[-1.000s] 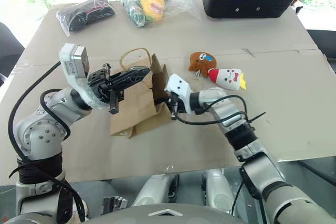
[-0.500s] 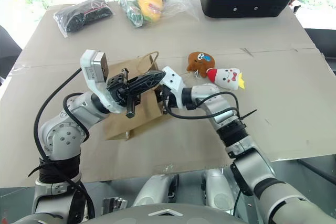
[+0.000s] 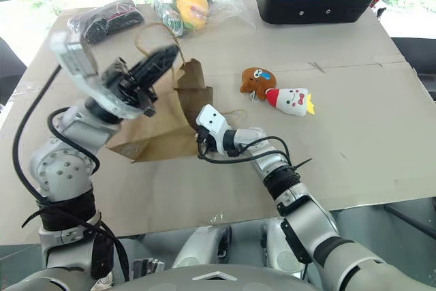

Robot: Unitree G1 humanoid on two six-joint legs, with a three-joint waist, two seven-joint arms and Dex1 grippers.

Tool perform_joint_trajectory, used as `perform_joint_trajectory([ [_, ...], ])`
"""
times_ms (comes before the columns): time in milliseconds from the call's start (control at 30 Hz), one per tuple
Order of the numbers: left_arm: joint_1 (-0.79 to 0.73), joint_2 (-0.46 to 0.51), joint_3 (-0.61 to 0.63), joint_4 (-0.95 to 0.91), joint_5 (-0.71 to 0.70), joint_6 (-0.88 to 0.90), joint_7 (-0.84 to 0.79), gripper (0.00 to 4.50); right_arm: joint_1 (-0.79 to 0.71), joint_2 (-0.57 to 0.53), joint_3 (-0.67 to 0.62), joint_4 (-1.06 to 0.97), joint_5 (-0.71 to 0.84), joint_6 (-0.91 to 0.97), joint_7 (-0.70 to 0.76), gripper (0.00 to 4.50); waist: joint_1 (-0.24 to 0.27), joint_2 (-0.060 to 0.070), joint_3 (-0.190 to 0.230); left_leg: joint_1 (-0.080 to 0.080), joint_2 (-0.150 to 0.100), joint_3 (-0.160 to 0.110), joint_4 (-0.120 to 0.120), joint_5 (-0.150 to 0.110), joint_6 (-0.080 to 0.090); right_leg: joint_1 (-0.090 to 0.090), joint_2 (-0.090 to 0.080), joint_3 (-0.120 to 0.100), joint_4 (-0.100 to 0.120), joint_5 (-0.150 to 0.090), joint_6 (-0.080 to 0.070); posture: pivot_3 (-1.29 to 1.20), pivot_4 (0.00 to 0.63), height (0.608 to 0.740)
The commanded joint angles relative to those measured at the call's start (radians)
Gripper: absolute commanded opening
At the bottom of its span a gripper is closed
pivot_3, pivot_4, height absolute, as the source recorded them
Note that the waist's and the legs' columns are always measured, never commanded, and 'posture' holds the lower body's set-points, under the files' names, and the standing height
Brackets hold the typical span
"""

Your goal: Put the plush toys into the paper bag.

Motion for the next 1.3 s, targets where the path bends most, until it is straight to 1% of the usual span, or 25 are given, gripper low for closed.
perform_joint_trajectory([
  [33,-0.039,0.021,0.027,-0.046,0.053,-0.053,0.059,0.0,0.014,0.027,0.003,0.053,-0.048,0.041,-0.091,0.11,0.0,0.0,-0.001,0.0,0.0,0.0,0.0,0.0,0.0,0.0,0.0,0.0,0.0,0.0,0.0,0.0,0.15,0.74],
  [167,-0.048,0.021,0.017,-0.038,0.129,-0.097,0.104,0.0,0.003,0.045,0.002,0.074,-0.078,0.067,-0.157,0.11,0.0,0.0,-0.001,0.001,0.001,0.0,0.0,0.001,-0.001,0.0,0.001,0.0,0.0,0.001,-0.002,0.0,0.15,0.74],
  [267,-0.042,0.01,0.008,-0.032,0.169,-0.142,0.098,0.0,0.002,0.051,0.0,0.056,-0.084,0.063,-0.182,0.11,0.003,0.0,-0.001,0.001,0.001,0.0,0.0,0.001,-0.001,0.0,0.002,0.0,0.0,0.001,-0.002,0.0,0.15,0.74],
  [367,-0.003,0.032,-0.025,-0.033,0.227,-0.17,0.05,0.0,0.008,0.051,-0.024,-0.03,-0.057,0.037,-0.195,0.11,0.004,0.0,-0.001,0.001,0.001,0.0,0.0,0.001,-0.001,0.0,0.002,0.0,0.0,0.001,-0.003,0.0,0.15,0.74],
  [433,0.03,0.029,-0.037,-0.022,0.253,-0.205,0.016,0.0,0.019,0.037,-0.029,-0.108,-0.052,0.02,-0.197,0.11,0.006,0.001,-0.001,0.0,0.001,0.0,0.0,0.001,-0.001,0.0,0.002,0.0,0.0,0.001,-0.003,0.0,0.15,0.74],
  [500,0.061,0.014,-0.029,-0.003,0.264,-0.232,0.009,0.0,0.035,0.008,-0.037,-0.201,-0.059,0.055,-0.204,0.11,0.007,0.001,-0.001,-0.002,0.001,0.0,-0.001,0.001,-0.001,-0.002,0.001,0.0,-0.001,0.001,-0.003,0.0,0.15,0.74],
  [567,0.085,-0.008,-0.017,0.011,0.264,-0.268,-0.001,0.0,0.057,-0.029,-0.064,-0.316,0.055,0.184,-0.079,0.11,0.009,0.001,0.0,-0.004,0.001,0.0,-0.001,0.001,-0.001,-0.004,0.001,0.0,-0.002,0.001,-0.003,0.0,0.15,0.74],
  [600,0.094,-0.026,-0.012,0.017,0.25,-0.272,0.004,0.0,0.074,-0.067,-0.069,-0.399,0.072,0.216,-0.05,0.11,0.01,0.001,0.0,-0.005,0.001,0.0,-0.001,0.001,-0.001,-0.004,0.001,0.0,-0.002,0.001,-0.003,0.0,0.15,0.74],
  [633,0.099,-0.041,-0.006,0.023,0.231,-0.273,0.004,0.0,0.086,-0.108,-0.073,-0.485,0.082,0.252,-0.034,0.62,0.012,0.001,0.0,-0.005,0.001,-0.001,-0.001,0.0,-0.001,-0.004,0.001,0.0,-0.003,0.001,-0.002,0.0,0.15,0.74],
  [667,0.104,-0.052,0.003,0.028,0.189,-0.259,-0.005,0.0,0.094,-0.143,-0.097,-0.577,0.084,0.286,-0.057,0.9,0.017,0.002,0.0,-0.005,0.001,-0.001,-0.001,0.0,-0.001,-0.004,0.001,0.0,-0.003,0.001,-0.002,0.0,0.15,0.74],
  [700,0.108,-0.056,0.01,0.038,0.163,-0.253,-0.021,0.0,0.099,-0.182,-0.124,-0.681,0.094,0.335,-0.073,1.38,0.02,0.002,0.0,-0.006,0.001,-0.001,-0.001,0.0,-0.001,-0.005,0.001,-0.001,-0.003,0.001,-0.002,0.0,0.15,0.74],
  [800,0.109,-0.047,0.013,0.065,0.116,-0.237,-0.076,0.0,0.11,-0.316,-0.196,-0.933,0.137,0.506,-0.079,2.9,0.026,0.002,0.0,-0.008,0.001,-0.001,-0.001,0.0,-0.001,-0.007,0.001,-0.001,-0.002,0.001,-0.002,0.0,0.15,0.74],
  [833,0.105,-0.039,0.014,0.075,0.114,-0.236,-0.092,0.0,0.11,-0.369,-0.224,-0.994,0.166,0.57,-0.059,3.17,0.027,0.002,0.001,-0.008,0.001,-0.001,-0.001,0.0,-0.001,-0.007,0.001,-0.001,-0.002,0.001,-0.002,0.0,0.15,0.74],
  [867,0.102,-0.026,0.019,0.088,0.093,-0.219,-0.113,0.0,0.102,-0.43,-0.254,-1.042,0.187,0.643,-0.042,3.72,0.028,0.002,0.001,-0.008,0.001,-0.001,-0.001,0.0,-0.001,-0.007,0.001,-0.001,-0.002,0.001,-0.002,0.0,0.15,0.74],
  [900,0.099,-0.015,0.025,0.097,0.071,-0.206,-0.133,0.0,0.093,-0.488,-0.267,-1.073,0.18,0.689,-0.042,3.72,0.028,0.002,0.001,-0.009,0.001,-0.001,-0.001,0.0,0.0,-0.007,0.0,-0.001,-0.003,0.001,-0.002,0.0,0.15,0.74],
  [933,0.094,-0.003,0.033,0.11,0.056,-0.198,-0.154,0.0,0.078,-0.552,-0.275,-1.084,0.154,0.727,-0.051,3.72,0.028,0.002,0.001,-0.008,0.001,-0.001,-0.001,0.0,0.0,-0.007,0.001,-0.001,-0.003,0.001,-0.002,0.0,0.15,0.74],
  [1000,0.081,0.026,0.04,0.146,0.053,-0.199,-0.196,0.0,0.042,-0.656,-0.289,-1.037,0.124,0.762,-0.055,3.72,0.027,0.002,0.001,-0.009,0.001,-0.001,-0.001,0.0,0.0,-0.007,0.0,-0.001,-0.003,0.001,-0.003,0.0,0.15,0.74],
  [1067,0.063,0.046,0.052,0.176,0.022,-0.185,-0.235,0.0,0.011,-0.715,-0.254,-0.904,0.064,0.75,-0.077,3.72,0.026,0.001,0.001,-0.009,0.001,0.0,-0.001,0.0,0.0,-0.007,0.0,-0.001,-0.003,0.001,-0.003,0.0,0.15,0.74],
  [1133,0.048,0.057,0.056,0.199,0.007,-0.177,-0.259,0.0,-0.013,-0.734,-0.187,-0.755,0.0,0.705,-0.091,3.72,0.025,0.001,0.001,-0.008,0.001,0.0,-0.001,0.0,0.0,-0.007,0.0,-0.001,-0.003,0.001,-0.003,0.0,0.15,0.74],
  [1233,0.03,0.056,0.051,0.216,0.02,-0.181,-0.268,0.0,-0.059,-0.692,-0.097,-0.49,-0.057,0.616,-0.071,3.72,0.026,0.0,0.001,-0.008,0.001,0.001,-0.001,0.0,0.0,-0.006,0.0,-0.001,-0.003,0.001,-0.003,0.0,0.15,0.74],
  [1300,0.023,0.05,0.048,0.212,0.023,-0.183,-0.265,0.0,-0.074,-0.676,-0.063,-0.378,-0.087,0.565,-0.054,3.22,0.024,0.0,0.001,-0.008,0.001,0.001,-0.001,0.0,0.0,-0.007,0.0,-0.001,-0.003,0.001,-0.003,0.0,0.15,0.74],
])
